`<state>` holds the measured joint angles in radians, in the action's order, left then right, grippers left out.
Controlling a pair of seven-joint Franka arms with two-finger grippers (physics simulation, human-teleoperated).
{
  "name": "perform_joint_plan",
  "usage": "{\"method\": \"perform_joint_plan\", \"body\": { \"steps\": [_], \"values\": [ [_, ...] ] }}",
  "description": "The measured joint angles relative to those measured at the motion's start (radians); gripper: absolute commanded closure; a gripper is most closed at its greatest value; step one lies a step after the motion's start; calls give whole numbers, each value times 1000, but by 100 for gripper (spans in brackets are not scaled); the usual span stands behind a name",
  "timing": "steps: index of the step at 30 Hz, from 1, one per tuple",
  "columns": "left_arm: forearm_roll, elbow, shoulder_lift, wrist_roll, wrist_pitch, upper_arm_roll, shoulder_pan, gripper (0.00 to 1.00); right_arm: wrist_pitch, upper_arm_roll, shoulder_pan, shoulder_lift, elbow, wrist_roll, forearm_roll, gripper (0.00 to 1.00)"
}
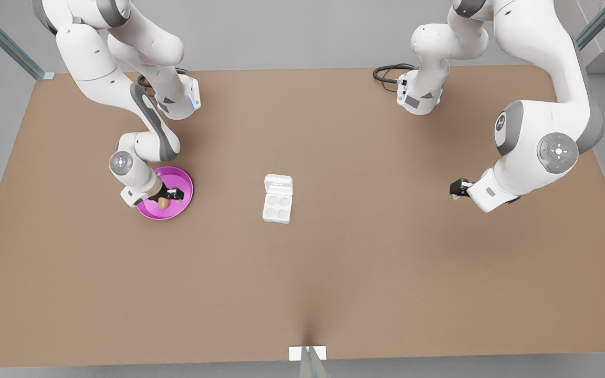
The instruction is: Pack egg into the box and close the box lid
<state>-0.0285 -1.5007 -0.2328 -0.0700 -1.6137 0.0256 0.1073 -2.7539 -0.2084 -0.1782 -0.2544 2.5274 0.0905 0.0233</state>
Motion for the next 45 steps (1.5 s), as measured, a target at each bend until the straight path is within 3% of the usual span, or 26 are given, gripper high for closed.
{"method": "perform_joint_plan", "body": {
  "steps": [19,20,21,22,35,40,45],
  "values": [
    [0,0,-4,-1,-3,0,0,0,0,1,-8,-43,-37,54,5,0],
    [0,0,-4,-1,-3,0,0,0,0,1,-8,-43,-37,55,4,34],
    [0,0,-4,-1,-3,0,0,0,0,1,-8,-44,-37,55,3,50],
    [0,0,-4,-1,-3,0,0,0,0,1,-8,-44,-37,55,2,53],
    [0,0,-4,-1,-3,0,0,0,5,-15,-9,-33,-77,45,-1,59],
    [0,0,-5,-1,-3,0,0,0,284,-55,1,-8,-481,41,-3,59],
    [0,0,-7,-1,-3,0,0,0,482,-58,144,-101,-696,46,-21,59]
  ]
}}
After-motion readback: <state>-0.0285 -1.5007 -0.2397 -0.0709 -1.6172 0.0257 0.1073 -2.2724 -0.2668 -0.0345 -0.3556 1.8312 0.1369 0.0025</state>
